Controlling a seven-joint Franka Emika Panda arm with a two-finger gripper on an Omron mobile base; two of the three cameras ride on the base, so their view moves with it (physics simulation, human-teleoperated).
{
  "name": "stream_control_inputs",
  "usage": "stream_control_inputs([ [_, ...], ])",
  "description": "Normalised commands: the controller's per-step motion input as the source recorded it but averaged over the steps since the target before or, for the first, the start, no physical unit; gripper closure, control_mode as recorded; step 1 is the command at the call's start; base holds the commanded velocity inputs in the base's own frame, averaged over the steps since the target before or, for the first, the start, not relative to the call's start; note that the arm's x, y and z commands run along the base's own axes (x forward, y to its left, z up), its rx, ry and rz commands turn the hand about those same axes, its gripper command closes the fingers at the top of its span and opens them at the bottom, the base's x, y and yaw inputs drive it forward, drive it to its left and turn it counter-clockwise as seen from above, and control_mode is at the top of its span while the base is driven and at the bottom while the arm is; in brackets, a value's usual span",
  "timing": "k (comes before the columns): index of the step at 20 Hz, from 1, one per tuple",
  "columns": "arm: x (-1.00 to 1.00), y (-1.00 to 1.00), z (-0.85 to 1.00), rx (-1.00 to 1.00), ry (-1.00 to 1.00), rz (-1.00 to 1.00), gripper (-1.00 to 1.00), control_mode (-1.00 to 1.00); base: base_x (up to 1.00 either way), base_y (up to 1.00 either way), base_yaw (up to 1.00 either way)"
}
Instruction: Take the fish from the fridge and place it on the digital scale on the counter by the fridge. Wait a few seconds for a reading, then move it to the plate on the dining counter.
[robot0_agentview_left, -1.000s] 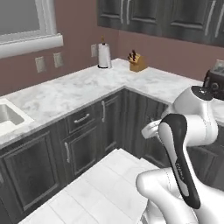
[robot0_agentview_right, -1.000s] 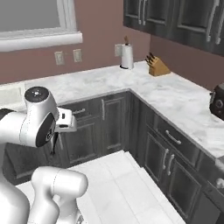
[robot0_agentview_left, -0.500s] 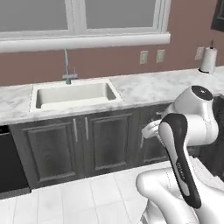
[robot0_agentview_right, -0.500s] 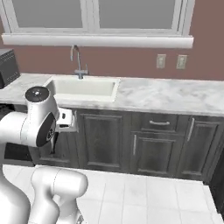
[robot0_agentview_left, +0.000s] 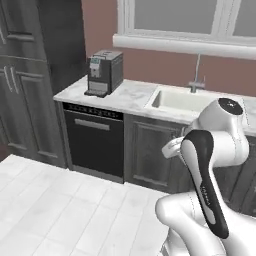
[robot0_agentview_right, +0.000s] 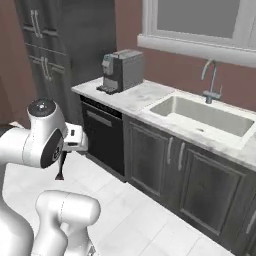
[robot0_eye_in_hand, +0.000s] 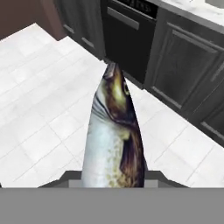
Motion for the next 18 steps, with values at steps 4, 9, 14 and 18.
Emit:
stream_control_inputs([
  [4, 0.00, 0.00, 0.00, 0.00, 0.00, 0.00, 1.00, 1.00, 0.12, 0.12, 0.97],
  [9, 0.00, 0.00, 0.00, 0.00, 0.00, 0.00, 1.00, 1.00, 0.01, 0.01, 0.93],
  [14, 0.00, 0.00, 0.00, 0.00, 0.00, 0.00, 1.00, 1.00, 0.02, -0.12, 0.84],
  [18, 0.00, 0.00, 0.00, 0.00, 0.00, 0.00, 1.00, 1.00, 0.08, -0.43, 0.74],
])
